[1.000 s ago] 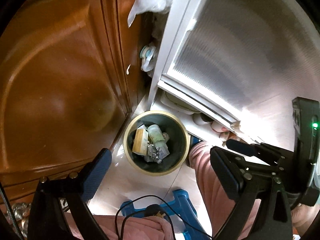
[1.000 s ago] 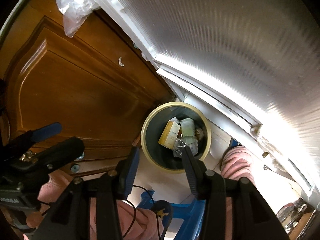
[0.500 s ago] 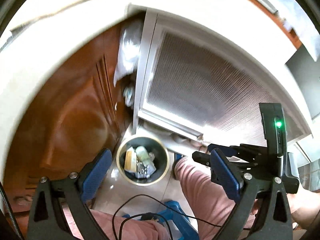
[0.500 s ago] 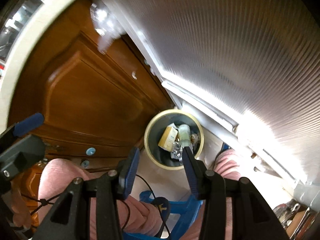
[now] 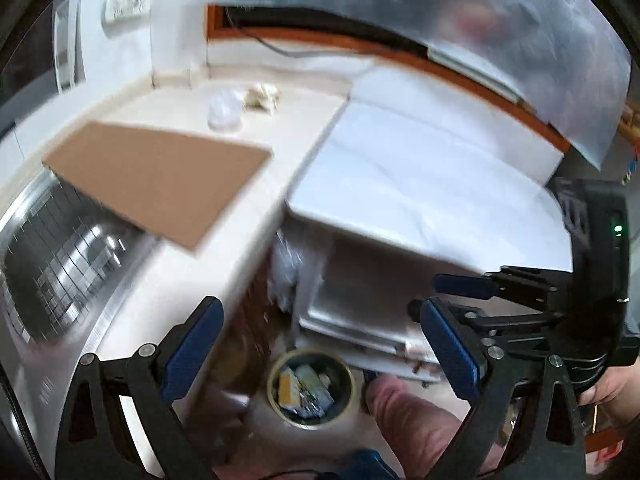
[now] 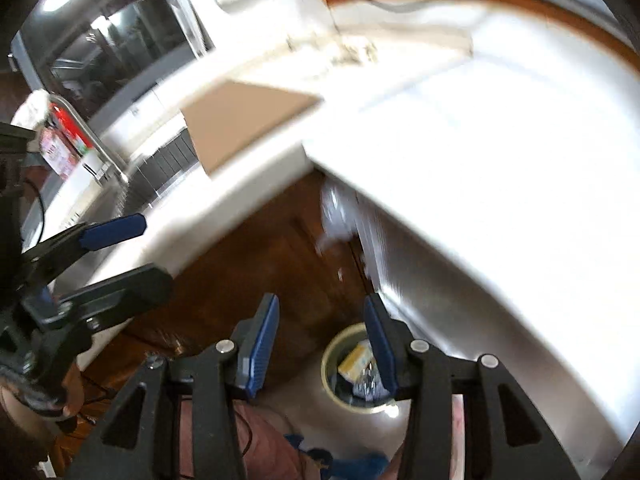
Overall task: Collect trash
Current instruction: 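Raise both tools back over the counter toward the plastic bag and paper, then grasp the clear plastic bag with the left tool while the right tool grasps the white paper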
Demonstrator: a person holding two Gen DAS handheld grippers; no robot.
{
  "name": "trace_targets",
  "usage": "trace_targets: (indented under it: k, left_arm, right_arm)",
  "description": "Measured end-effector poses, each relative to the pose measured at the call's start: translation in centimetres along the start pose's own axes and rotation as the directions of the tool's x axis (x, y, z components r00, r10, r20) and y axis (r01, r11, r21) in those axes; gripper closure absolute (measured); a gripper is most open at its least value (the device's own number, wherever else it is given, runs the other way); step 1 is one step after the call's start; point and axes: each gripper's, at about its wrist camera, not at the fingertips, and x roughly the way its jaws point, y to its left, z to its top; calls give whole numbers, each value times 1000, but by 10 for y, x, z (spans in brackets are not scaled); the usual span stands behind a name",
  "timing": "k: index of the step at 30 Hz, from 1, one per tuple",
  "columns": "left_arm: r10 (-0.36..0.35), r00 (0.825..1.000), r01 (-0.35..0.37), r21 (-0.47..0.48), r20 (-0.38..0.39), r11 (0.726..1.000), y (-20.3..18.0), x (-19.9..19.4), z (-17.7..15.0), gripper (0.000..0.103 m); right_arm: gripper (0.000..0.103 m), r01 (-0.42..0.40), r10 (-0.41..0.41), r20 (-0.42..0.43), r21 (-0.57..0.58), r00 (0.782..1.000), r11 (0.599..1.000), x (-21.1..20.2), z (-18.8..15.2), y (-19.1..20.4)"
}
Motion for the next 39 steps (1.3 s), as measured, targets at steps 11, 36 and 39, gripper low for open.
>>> trace_targets:
  k: [11,36,39]
  left_arm:
    - [95,993,-91,-58,63,994,46,22,128,5]
    - [38,988,-97,-415,-148,905,159,243,230,55]
    - [43,990,-96,-419,-133,903,159,243,228,69]
  right_arm:
    - [58,24,-12,120,-97,993,995,-8,112,-14]
    - [50,-33,21,136,82,990,996,135,295,-86]
    - [50,-35,24,119,92,993,995,154,307,-83]
